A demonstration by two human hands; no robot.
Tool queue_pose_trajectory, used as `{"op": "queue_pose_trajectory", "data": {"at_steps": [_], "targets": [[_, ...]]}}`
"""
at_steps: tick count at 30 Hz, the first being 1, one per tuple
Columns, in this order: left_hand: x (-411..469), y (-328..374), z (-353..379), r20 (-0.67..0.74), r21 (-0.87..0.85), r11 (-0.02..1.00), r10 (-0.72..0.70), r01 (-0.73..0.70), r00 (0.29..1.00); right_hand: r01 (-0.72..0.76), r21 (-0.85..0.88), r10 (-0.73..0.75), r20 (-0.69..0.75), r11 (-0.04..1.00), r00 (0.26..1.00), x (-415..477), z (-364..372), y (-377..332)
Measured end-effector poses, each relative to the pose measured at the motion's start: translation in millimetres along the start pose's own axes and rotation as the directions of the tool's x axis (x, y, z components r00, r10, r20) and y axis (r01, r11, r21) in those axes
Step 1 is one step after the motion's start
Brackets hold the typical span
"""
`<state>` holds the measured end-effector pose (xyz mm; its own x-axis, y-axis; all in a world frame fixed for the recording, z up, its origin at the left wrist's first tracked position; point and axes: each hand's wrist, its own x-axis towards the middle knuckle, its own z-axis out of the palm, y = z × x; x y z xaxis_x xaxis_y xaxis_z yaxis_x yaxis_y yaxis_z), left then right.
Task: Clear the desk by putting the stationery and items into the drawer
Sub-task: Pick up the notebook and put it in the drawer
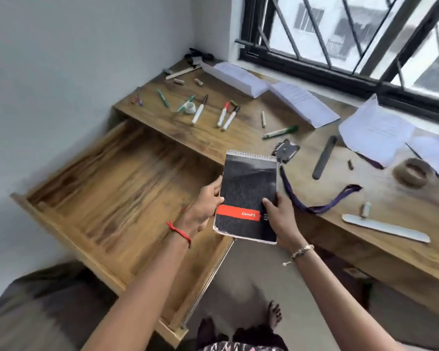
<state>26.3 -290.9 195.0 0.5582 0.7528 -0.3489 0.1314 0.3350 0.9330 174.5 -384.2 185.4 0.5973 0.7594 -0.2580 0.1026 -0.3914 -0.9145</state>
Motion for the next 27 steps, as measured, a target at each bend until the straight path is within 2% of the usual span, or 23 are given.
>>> {"op": "queue_pose_trajectory", "data": {"at_steps": [3,6,16,23,27], "targets": [[-11,-8,-20,0.006,0.026,1.0,-0.007,0.007,1.0,-0.038,-0.159,0.039,0.003,0.987,0.999,-17,23,-6],[-19,-13,-35,-0.047,0.007,1.0,-0.008,0.009,0.999,-0.032,-0.197,0.043,0.051,0.98,0.998,-26,39,-11],[-43,-24,-71,-0.166,0.171,0.983,-0.042,0.071,0.985,0.017,-0.123,0.011,0.223,0.992,0.975,-38,66,-18],[-35,-29,-112,-0.179,0.244,0.961,-0.084,0.127,0.98,-0.081,-0.065,0.096,0.272,0.995,0.958,-32,93,-10],[-9,-37,-156,-0.179,0.254,0.951,-0.133,0.177,0.975,-0.158,-0.059,0.169,0.285,0.986,0.944,-20,138,-4]]}}
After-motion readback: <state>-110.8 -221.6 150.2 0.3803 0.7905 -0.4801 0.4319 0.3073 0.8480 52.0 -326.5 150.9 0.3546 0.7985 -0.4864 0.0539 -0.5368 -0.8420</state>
